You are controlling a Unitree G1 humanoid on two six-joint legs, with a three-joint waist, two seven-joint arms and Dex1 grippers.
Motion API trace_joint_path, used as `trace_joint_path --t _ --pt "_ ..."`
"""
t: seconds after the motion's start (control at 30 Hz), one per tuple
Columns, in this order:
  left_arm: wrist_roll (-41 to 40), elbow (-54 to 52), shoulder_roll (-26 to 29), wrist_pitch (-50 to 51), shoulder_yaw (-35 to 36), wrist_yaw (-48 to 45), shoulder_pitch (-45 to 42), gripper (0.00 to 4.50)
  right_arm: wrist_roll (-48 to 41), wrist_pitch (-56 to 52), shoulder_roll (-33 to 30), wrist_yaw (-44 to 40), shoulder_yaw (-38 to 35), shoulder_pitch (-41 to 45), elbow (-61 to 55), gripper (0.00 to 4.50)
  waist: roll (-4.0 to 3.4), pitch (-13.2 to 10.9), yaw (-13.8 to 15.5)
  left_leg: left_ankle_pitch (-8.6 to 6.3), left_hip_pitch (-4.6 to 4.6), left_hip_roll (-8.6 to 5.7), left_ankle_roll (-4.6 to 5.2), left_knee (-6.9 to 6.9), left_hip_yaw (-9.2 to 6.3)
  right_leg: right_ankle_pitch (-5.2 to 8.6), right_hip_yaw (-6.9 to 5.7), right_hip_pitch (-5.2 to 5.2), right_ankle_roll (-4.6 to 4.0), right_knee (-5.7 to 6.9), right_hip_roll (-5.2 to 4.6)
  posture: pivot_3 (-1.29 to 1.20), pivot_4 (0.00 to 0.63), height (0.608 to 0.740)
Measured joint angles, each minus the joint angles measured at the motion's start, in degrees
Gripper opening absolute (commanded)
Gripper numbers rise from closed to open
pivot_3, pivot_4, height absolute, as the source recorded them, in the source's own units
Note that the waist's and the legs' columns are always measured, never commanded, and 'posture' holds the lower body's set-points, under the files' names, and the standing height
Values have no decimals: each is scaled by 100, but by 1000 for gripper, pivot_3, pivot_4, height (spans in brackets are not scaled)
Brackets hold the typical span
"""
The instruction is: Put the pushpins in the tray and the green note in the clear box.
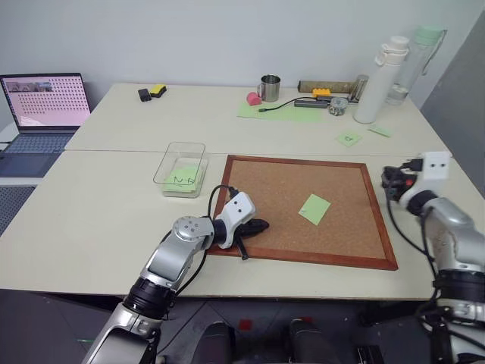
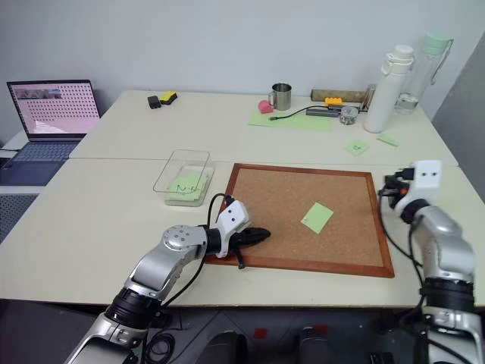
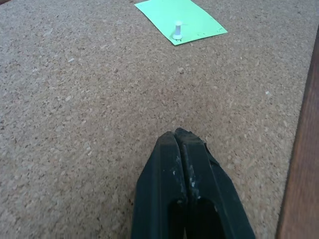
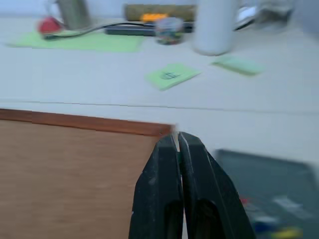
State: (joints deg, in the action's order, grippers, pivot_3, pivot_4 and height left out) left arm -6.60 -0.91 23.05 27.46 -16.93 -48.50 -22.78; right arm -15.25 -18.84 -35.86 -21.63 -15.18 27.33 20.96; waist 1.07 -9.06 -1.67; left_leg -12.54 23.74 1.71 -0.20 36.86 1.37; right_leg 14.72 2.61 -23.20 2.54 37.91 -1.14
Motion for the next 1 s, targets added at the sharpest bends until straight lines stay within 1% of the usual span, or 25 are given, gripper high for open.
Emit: trace_joint_path --t 0.13,0.2,0.27,0.3,0.33,0.37,0.4,0.6,0.97,1.0 --pt "0 -80 29 70 14 44 27 0 508 760 -162 -232 316 514 1534 21 1 -1 -18 0 -3 0 0 5 9 -1 9 2 1 2 -1 0 150 740" --pt "-3 -143 31 82 30 59 80 0 638 1016 -168 -311 378 643 2072 21 1 0 -18 0 -2 0 0 6 12 -1 12 2 1 0 -2 0 150 740" --pt "-11 -257 38 105 54 100 188 0 742 1266 -192 -389 409 851 2666 444 0 -1 -31 0 -2 1 0 4 16 -1 19 1 1 -2 -2 0 150 740" --pt "-12 -312 48 115 61 131 235 0 750 1369 -203 -432 407 930 2846 536 0 -1 -34 0 -2 2 0 2 15 -1 17 1 1 -1 -1 0 150 740" --pt "-14 -350 51 130 80 162 266 0 756 1476 -210 -460 406 1016 3029 809 0 -1 -38 0 -4 3 0 1 15 -1 18 1 1 -1 0 0 150 740" --pt "-14 -398 54 167 106 170 294 0 762 1558 -219 -475 405 1076 3151 960 0 -1 -40 0 -4 3 0 0 13 -1 16 1 1 0 0 0 150 740" --pt "-19 -422 55 196 116 172 309 0 766 1620 -221 -493 404 1122 3234 1303 0 -1 -40 0 -4 3 0 0 13 -1 15 1 1 0 0 0 150 740" --pt "-25 -503 55 263 137 187 356 0 742 1938 -224 -672 377 1346 3538 1303 0 -1 -38 0 -4 3 0 1 14 -1 16 1 1 0 0 0 150 740" --pt "-25 -419 50 265 129 160 278 0 754 2048 -297 -820 317 1430 3546 1303 0 -1 -30 0 -4 2 0 2 14 -1 16 1 0 1 -2 0 150 740" --pt "-25 -405 47 259 118 158 265 0 980 2219 -400 -810 496 1420 3546 1303 0 -1 -28 0 -4 1 0 2 15 -1 16 1 1 0 -2 0 150 740"
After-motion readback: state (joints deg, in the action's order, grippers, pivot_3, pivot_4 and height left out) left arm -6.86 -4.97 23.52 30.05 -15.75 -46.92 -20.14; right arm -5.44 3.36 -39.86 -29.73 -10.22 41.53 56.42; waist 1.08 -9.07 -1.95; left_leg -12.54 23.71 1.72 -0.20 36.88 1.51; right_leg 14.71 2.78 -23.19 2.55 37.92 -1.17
